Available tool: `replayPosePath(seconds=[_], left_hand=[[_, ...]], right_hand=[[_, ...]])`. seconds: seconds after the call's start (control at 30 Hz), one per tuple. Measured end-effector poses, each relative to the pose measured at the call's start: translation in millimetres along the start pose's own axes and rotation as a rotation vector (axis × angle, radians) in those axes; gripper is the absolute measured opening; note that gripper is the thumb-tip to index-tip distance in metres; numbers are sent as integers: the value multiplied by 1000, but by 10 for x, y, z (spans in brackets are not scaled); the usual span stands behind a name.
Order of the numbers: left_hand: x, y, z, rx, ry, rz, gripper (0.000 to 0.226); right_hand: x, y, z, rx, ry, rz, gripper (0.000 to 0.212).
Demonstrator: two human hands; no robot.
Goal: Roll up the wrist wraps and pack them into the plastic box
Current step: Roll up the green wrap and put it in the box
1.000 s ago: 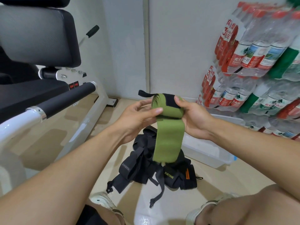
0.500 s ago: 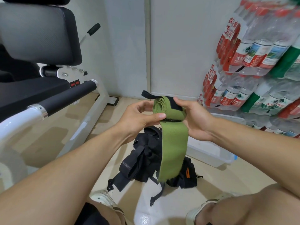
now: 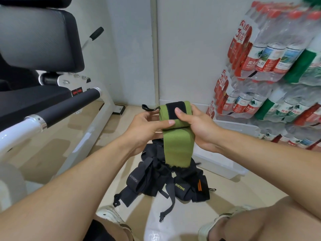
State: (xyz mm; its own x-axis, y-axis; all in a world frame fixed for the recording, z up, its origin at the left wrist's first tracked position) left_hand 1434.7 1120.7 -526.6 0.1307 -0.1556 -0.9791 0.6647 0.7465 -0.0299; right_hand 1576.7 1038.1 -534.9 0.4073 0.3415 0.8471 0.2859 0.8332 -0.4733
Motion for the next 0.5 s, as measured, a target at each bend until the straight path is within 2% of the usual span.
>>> replayPosePath(seconds=[0.27,0.5], left_hand=[[-49,33,-75,35,98,7,40],[-69,-6,-63,30,18,-46,39]], right_hand=[[83,-36,-70,109,-239,5,65],[66,-37,-80,77,-183,-91,52]])
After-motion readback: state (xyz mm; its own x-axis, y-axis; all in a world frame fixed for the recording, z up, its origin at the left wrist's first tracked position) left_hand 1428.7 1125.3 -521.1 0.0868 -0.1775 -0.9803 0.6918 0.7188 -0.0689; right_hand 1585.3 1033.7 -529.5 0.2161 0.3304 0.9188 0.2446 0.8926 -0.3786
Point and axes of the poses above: each hand's wrist, its own y-axis towards the middle knuckle, its own z-axis out of the palm, x = y × z, the point moved 3 cm from there along y, towards the middle knuckle, and after that the axes turned 13 degrees about z, right-handed, at the moved point
